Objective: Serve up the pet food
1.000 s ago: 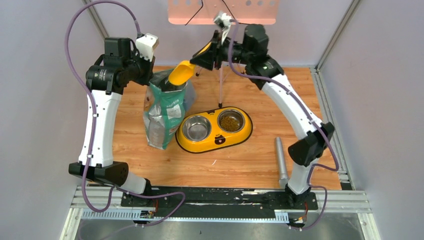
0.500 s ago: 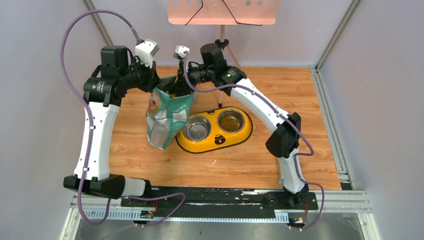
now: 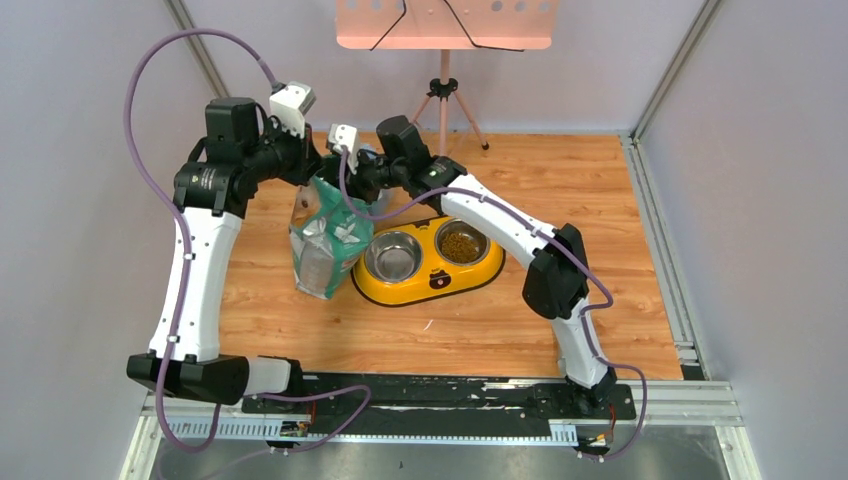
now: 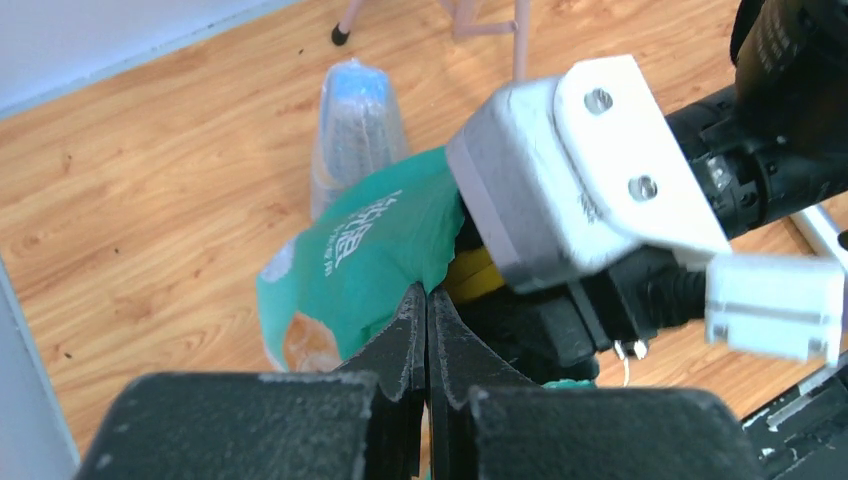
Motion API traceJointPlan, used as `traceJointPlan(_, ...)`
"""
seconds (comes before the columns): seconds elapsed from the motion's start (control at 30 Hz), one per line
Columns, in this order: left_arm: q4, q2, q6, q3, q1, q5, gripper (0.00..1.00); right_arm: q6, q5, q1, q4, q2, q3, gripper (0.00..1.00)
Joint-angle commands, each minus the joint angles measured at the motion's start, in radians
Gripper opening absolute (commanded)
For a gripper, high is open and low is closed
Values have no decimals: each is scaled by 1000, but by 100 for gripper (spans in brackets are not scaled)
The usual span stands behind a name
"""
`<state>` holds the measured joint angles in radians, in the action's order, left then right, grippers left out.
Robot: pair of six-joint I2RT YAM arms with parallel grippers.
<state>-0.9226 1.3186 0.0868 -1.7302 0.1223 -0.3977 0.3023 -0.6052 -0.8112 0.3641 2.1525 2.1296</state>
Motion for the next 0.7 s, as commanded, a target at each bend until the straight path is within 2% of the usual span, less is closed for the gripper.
traceJointPlan(0.0,92,-62,-45,40,8,-42,0,85,93,-22,18,67,-105,0)
traceJointPlan(0.13,139,-63,-6,104,8,42,0,16,12,-34,96,81,-102,0)
traceJointPlan(0.37,167,-51,14,99,8,87,0,-268,-265,-8,269,153,42,0)
traceJointPlan(0.47,166,-40,33,80,8,101,0,-424,-321,10,247,161,62,0)
traceJointPlan(0.57,163,-28,43,60,8,108,0,-602,-361,43,144,131,42,0)
traceJointPlan(0.67,158,-19,51,50,9,108,0,-685,-355,63,71,92,51,0)
